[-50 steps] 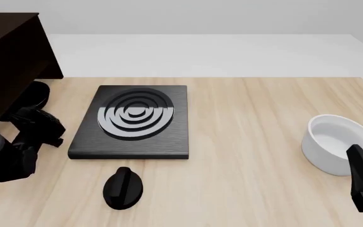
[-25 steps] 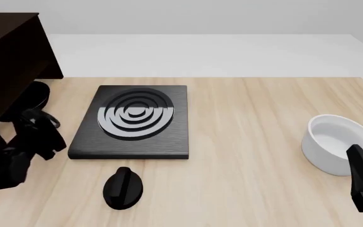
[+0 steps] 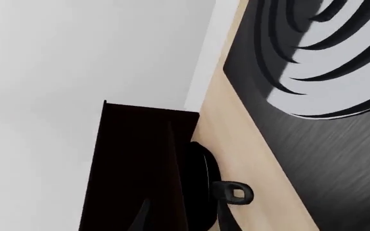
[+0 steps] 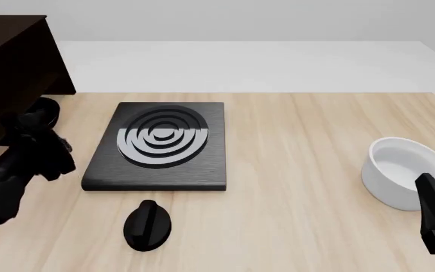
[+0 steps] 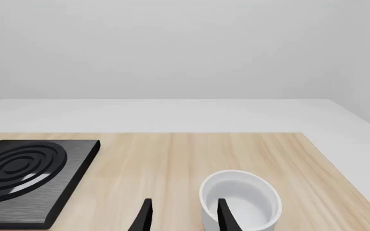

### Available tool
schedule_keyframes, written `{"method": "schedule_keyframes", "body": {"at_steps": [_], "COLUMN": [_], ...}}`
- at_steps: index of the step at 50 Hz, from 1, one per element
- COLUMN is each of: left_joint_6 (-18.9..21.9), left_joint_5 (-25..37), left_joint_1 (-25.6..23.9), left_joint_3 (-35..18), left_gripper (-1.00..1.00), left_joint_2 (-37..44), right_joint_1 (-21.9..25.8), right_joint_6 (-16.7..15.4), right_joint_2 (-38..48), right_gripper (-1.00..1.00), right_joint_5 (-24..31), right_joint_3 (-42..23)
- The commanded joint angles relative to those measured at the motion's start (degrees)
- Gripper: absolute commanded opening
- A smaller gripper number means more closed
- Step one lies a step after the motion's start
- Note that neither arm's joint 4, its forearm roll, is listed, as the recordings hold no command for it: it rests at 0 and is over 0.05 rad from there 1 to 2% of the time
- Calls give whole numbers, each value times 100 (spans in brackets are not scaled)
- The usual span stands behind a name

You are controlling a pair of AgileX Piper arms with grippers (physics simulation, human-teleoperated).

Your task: Put the frying pan under the cabinet shelf.

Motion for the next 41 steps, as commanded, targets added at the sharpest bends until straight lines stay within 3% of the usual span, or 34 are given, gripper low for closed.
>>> {"method": "schedule_keyframes", "body": {"at_steps": [1,7,16,41], "left_joint_6": [-16,127,-39,-178], "left_joint_5": [329,313,581,913], "left_joint_1": [-287,-468,-811,-1652], "left_joint_3": [235,427,559,733], "left_gripper": [100,100,100,100], "left_joint_2": [-954,-1191,-1674,-2064], "right_joint_1": [-1,-2,-2,-1], "right_joint_6": [0,0,1,1], "right_joint_2": [-1,0,-1,-1], "right_gripper": [100,100,100,100], "right_joint_5": [0,0,0,0], "right_joint_3": [0,0,0,0]}}
